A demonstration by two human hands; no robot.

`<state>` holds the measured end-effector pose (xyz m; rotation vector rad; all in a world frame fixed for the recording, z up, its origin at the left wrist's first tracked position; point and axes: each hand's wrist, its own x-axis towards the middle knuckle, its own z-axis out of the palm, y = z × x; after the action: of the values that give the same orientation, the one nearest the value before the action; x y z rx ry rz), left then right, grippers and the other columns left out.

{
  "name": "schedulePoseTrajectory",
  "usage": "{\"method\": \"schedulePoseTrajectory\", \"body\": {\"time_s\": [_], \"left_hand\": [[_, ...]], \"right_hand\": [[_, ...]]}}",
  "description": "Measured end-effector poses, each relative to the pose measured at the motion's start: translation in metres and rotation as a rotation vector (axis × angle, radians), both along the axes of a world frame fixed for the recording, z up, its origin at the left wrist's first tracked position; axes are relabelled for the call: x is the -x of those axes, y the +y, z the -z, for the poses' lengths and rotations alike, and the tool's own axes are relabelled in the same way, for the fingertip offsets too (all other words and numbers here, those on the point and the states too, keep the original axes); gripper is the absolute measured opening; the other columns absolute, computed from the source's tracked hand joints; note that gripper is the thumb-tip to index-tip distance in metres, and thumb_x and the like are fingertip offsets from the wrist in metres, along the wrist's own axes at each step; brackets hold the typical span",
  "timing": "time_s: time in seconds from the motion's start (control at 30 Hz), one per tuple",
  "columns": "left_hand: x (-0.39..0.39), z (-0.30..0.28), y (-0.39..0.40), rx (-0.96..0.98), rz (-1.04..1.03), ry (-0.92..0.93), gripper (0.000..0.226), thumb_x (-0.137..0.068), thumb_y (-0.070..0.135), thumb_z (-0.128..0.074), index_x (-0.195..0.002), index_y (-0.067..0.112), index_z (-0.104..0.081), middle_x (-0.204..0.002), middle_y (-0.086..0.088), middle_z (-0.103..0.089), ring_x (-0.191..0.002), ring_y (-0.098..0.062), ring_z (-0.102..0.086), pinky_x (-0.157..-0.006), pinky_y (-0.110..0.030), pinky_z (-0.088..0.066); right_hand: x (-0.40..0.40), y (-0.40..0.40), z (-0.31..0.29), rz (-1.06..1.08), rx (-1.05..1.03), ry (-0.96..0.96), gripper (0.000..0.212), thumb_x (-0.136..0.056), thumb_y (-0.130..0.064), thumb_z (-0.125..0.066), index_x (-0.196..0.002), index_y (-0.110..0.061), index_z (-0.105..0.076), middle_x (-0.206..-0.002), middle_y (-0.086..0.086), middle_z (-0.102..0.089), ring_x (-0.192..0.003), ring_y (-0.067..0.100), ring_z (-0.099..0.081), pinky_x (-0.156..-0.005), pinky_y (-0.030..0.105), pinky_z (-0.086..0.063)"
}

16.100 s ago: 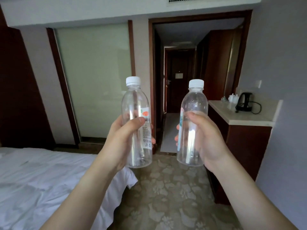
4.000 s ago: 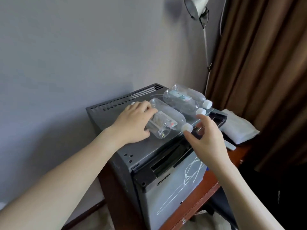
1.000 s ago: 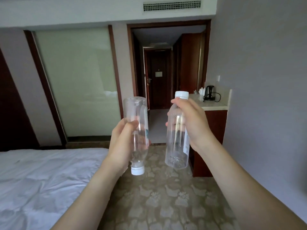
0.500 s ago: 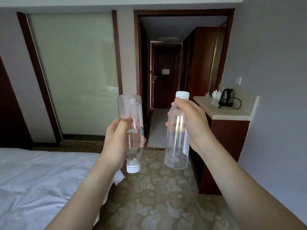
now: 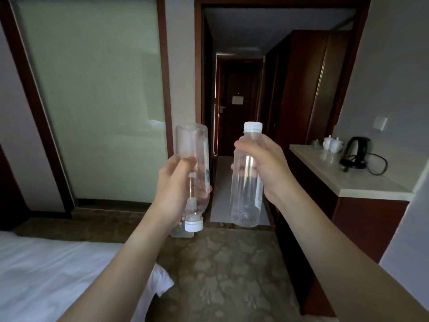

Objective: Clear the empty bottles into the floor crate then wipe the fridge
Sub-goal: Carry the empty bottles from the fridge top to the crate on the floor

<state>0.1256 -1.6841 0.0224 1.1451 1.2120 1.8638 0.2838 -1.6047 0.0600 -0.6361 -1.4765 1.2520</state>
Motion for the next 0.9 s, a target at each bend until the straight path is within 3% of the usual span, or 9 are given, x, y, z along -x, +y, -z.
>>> {"method": "schedulePoseTrajectory", "body": {"time_s": [0.17, 0.33, 0.43, 0.63, 0.9], "left_hand": [[0.036, 0.012, 0.090, -0.016, -0.022, 0.023, 0.021, -0.100, 0.023, -0.048, -0.101, 0.003, -0.056, -0.074, -0.015, -0.061, -0.061, -0.033, -0.061, -0.056, -0.041, -0.052], [0.072, 0.027, 0.201, 0.002, -0.085, 0.041, 0.034, -0.095, 0.033, -0.053, -0.108, 0.002, -0.057, -0.082, -0.015, -0.063, -0.062, -0.029, -0.064, -0.055, -0.036, -0.056], [0.089, 0.027, 0.275, 0.017, -0.109, 0.065, 0.028, -0.098, 0.029, -0.051, -0.107, 0.003, -0.056, -0.084, -0.014, -0.062, -0.060, -0.026, -0.063, -0.054, -0.035, -0.056], [0.132, 0.014, 0.413, -0.009, -0.169, 0.076, 0.043, -0.081, 0.031, -0.055, -0.112, 0.000, -0.057, -0.079, -0.010, -0.065, -0.060, -0.031, -0.062, -0.058, -0.040, -0.054], [0.213, 0.032, 0.548, -0.016, -0.274, 0.081, 0.033, -0.089, 0.025, -0.055, -0.114, 0.004, -0.058, -0.077, -0.003, -0.068, -0.059, -0.029, -0.063, -0.059, -0.043, -0.054]], "right_hand": [[0.043, 0.098, 0.018, 0.010, -0.014, 0.018, 0.012, -0.087, -0.017, -0.070, -0.097, -0.015, -0.064, -0.089, 0.005, -0.065, -0.089, 0.035, -0.069, -0.066, 0.039, -0.059], [0.080, 0.215, 0.035, -0.024, 0.003, 0.041, 0.020, -0.080, -0.023, -0.071, -0.097, -0.014, -0.064, -0.086, 0.006, -0.065, -0.084, 0.034, -0.068, -0.074, 0.046, -0.058], [0.101, 0.293, 0.038, -0.041, -0.012, 0.063, 0.021, -0.078, -0.022, -0.071, -0.096, -0.014, -0.064, -0.085, 0.005, -0.065, -0.081, 0.028, -0.065, -0.080, 0.053, -0.057], [0.152, 0.434, 0.023, -0.151, 0.000, 0.076, 0.015, -0.083, -0.013, -0.067, -0.095, -0.010, -0.060, -0.081, 0.006, -0.062, -0.073, 0.027, -0.064, -0.065, 0.040, -0.056], [0.237, 0.577, 0.034, -0.194, 0.033, 0.014, 0.008, -0.089, -0.008, -0.063, -0.096, -0.012, -0.060, -0.086, 0.008, -0.062, -0.075, 0.029, -0.064, -0.061, 0.037, -0.056]]}}
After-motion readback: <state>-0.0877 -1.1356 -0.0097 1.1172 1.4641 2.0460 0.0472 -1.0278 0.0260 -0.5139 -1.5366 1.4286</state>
